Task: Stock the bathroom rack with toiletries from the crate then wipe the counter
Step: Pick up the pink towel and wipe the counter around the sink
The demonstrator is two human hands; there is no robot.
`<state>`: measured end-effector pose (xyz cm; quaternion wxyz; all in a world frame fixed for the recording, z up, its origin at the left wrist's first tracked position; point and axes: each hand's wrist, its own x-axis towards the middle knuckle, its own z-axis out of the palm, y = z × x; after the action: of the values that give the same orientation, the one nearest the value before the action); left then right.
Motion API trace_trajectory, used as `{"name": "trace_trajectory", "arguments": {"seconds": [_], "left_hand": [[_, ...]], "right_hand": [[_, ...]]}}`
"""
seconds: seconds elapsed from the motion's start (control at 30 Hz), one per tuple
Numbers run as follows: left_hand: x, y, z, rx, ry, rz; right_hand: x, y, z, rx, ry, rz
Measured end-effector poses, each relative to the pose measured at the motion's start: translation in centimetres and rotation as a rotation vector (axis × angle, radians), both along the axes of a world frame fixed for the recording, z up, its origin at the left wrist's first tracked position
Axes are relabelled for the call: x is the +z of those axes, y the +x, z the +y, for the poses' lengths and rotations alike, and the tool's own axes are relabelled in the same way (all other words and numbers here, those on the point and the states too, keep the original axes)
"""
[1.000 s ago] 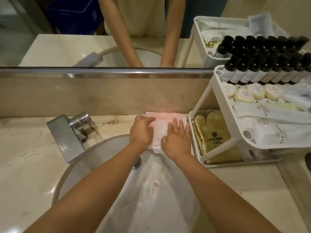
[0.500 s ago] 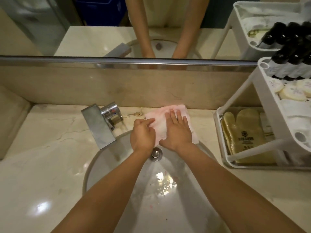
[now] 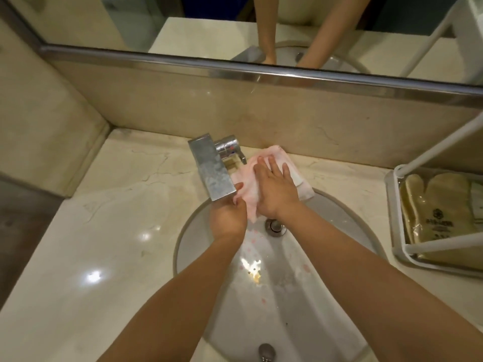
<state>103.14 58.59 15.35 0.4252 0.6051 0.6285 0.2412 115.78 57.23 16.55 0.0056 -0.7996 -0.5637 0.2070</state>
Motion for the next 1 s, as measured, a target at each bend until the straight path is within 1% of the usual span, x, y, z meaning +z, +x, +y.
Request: {"name": "trace_trajectory", "arguments": {"seconds": [0.1, 0.13, 0.23, 0.3, 0.43, 0.53, 0.67, 0.83, 1.0], "left_hand": [[0.3, -1.7, 0.6, 0.058, -0.045, 0.007], [0.5, -2.3, 0.9, 0.057, -0.03, 0.06], [1.3, -4.2, 1.7, -0.065, 0.123, 0.23], [1.5, -5.3, 2.4, -0.14, 0.172, 0.27], [1.5, -6.9, 3.7, -0.2, 0.14, 0.264], [1.6, -8.5, 4.1, -0.174, 0.144, 0.266], [1.6, -12.1, 4.6, -0.114, 0.106, 0.272], [2.1, -15.1, 4.2, -0.076, 0.059, 0.248], [2.4, -18.0, 3.7, -0.086, 0.005, 0.233]], "right_hand": [[-0.1, -1.6, 0.6, 0.007, 0.007, 0.021], [-0.1, -2.3, 0.8, 0.012, 0.007, 0.026], [-0.1, -4.3, 1.0, 0.03, 0.001, 0.007], [-0.1, -5.5, 0.9, 0.03, 0.0, -0.011], [0.3, -7.4, 0.5, 0.069, -0.075, -0.086], [0.4, -9.2, 0.3, 0.096, -0.124, -0.104], [0.5, -12.3, 0.4, 0.12, -0.11, -0.061], [1.4, -14.7, 1.4, 0.13, -0.15, -0.014], [1.6, -17.2, 1.1, 0.144, -0.128, 0.033]]}}
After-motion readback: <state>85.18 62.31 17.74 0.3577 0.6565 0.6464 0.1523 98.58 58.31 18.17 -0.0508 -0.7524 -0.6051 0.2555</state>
